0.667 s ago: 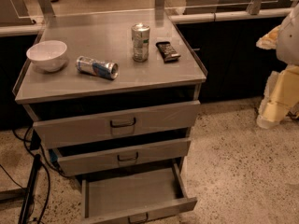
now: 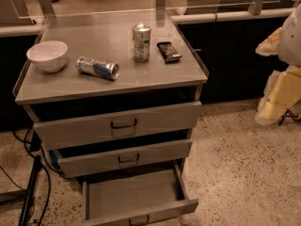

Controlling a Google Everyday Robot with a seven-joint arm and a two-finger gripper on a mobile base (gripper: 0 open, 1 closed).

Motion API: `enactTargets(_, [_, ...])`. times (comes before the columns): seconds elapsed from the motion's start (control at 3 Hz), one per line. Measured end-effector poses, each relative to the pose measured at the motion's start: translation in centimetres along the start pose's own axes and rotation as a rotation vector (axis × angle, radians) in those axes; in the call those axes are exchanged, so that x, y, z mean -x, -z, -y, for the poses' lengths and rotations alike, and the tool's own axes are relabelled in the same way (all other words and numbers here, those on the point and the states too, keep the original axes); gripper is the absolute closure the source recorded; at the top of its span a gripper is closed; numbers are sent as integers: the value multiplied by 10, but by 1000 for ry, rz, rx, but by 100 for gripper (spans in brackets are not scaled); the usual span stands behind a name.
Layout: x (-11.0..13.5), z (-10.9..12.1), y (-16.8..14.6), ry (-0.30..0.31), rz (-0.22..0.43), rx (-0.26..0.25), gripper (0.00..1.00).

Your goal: Close bottom drawer

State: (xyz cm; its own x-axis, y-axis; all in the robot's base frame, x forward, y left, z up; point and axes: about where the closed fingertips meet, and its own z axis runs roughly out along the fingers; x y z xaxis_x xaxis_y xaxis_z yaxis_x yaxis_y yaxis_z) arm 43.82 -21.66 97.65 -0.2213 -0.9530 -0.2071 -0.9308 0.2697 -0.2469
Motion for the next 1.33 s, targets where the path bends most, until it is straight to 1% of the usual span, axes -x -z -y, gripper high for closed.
enactTargets(1.0, [0, 0, 0, 0, 0, 0, 86])
enactTargets(1.33, [0, 0, 0, 0, 0, 0, 100])
